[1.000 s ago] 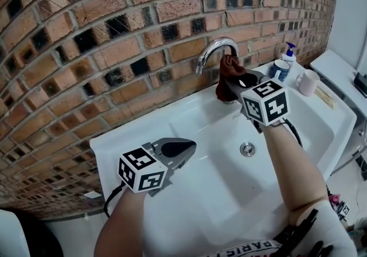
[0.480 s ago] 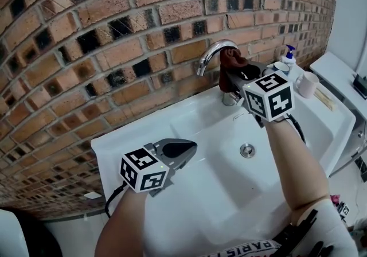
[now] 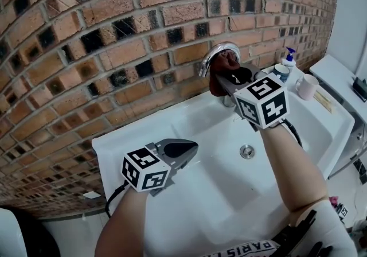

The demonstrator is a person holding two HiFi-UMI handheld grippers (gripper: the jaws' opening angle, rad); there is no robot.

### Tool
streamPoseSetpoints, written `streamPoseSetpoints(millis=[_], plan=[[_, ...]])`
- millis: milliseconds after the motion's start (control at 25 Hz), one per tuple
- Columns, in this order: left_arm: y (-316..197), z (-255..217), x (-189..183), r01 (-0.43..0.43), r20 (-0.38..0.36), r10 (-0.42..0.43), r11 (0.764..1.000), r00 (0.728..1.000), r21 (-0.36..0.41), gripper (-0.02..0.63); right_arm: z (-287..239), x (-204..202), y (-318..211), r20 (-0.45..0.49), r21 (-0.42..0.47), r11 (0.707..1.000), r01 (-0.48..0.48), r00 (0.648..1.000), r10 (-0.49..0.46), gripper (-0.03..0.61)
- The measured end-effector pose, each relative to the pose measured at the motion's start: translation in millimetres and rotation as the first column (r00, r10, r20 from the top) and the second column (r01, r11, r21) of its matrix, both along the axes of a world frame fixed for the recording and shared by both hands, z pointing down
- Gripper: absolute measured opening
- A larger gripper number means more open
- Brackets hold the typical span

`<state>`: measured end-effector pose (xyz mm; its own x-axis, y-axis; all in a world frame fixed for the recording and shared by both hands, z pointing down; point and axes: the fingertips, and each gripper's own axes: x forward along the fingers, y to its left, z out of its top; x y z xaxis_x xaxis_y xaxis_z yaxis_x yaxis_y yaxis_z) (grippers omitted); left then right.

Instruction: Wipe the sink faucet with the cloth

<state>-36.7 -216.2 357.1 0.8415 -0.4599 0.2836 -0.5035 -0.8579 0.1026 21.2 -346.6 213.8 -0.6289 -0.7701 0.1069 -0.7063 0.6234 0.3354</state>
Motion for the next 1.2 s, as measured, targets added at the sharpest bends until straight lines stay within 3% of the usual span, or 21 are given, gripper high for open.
streamPoseSetpoints(millis=[400,880,1040,1200], plan=[[0,0,0,0.000,-0.001,0.000,1.000,1.000,0.001,0.006,23,-27,13,-0.091,0.019,0.999,0.043,0.995,-0.041,0.097],[0,0,0,0.000,0.000,0.000,1.000,1.000,-0.001,0.006,23,-18,26,-0.112,0.013,0.999,0.053,0.992,-0.051,0.097],[1,0,0,-0.001,0.000,0.001,1.000,1.000,-0.002,0.006,27,-18,52,-0.049,-0.056,0.992,0.117,0.992,-0.120,0.097],[1,-1,0,-0.001,-0.001,0.001,1.000,1.000,0.000,0.006,51,-37,93,0.024,-0.201,0.947,0.249,0.968,-0.250,0.097]])
